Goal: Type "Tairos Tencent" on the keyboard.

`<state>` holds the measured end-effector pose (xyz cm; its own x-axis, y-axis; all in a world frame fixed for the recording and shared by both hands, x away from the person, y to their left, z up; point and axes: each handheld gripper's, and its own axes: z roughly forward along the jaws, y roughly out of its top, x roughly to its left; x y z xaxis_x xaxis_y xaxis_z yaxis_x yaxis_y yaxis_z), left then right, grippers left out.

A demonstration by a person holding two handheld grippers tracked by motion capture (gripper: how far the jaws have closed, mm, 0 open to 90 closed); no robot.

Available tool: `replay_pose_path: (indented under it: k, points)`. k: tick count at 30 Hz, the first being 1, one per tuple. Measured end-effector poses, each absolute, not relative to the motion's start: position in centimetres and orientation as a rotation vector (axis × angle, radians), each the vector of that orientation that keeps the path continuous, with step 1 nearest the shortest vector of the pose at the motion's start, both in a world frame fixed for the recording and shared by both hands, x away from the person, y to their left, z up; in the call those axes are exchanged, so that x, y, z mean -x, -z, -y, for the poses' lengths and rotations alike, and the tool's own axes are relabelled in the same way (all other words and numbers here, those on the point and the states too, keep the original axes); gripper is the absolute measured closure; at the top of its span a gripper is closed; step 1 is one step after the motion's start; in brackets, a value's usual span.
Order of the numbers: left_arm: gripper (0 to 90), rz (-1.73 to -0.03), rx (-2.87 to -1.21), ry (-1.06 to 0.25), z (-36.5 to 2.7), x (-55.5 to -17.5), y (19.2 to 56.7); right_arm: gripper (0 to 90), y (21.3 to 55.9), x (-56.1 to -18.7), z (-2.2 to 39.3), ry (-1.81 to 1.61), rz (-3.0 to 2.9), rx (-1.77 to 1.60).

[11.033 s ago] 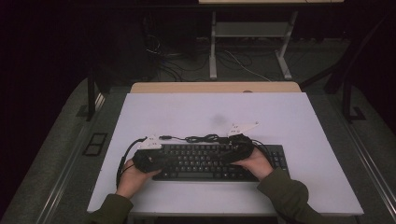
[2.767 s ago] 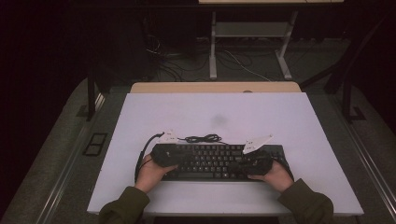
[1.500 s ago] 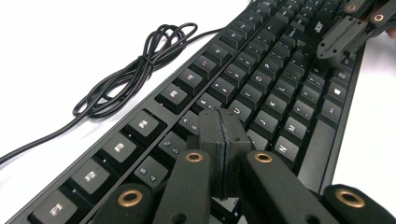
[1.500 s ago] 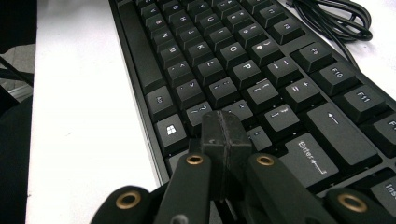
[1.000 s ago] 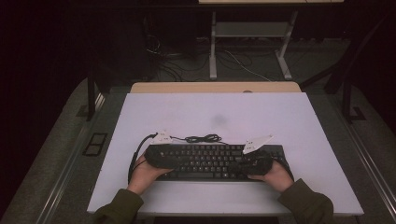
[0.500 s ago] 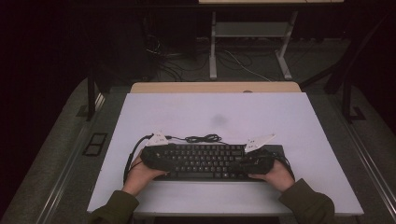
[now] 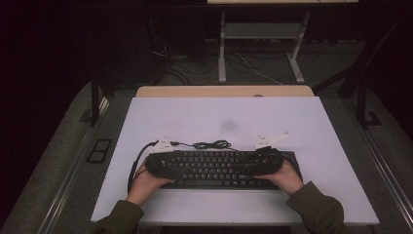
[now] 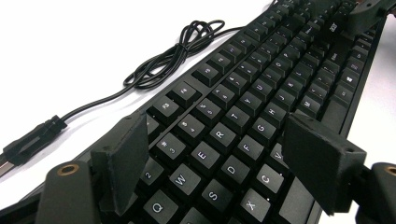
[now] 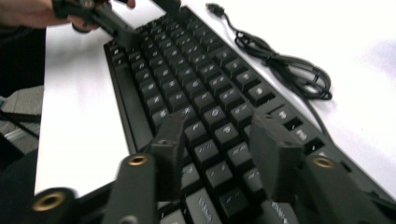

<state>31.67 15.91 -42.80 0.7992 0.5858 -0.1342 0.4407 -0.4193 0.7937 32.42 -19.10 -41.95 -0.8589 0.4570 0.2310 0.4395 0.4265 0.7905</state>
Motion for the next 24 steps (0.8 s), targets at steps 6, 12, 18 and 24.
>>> replay_pose_path:
  k: [6, 12, 18, 24]
  points:
    - [23.7, -0.764, -2.072, -0.204, -16.1, -31.5, 42.8, 35.0, 41.9, -33.1, 18.4, -1.466, -2.594, -0.862]
    - [25.5, -0.771, -2.062, -0.209, -16.3, -31.6, 42.7, 28.7, 42.3, -33.7, 17.4, -1.463, -2.570, -0.875]
    - [29.3, -0.772, -2.061, -0.215, -16.3, -31.7, 42.6, 27.5, 42.5, -34.2, 16.7, -1.470, -2.564, -0.884]
    - [41.7, -0.777, -2.051, -0.227, -16.5, -31.9, 42.6, 26.1, 42.8, -34.3, 16.3, -1.472, -2.559, -0.888]
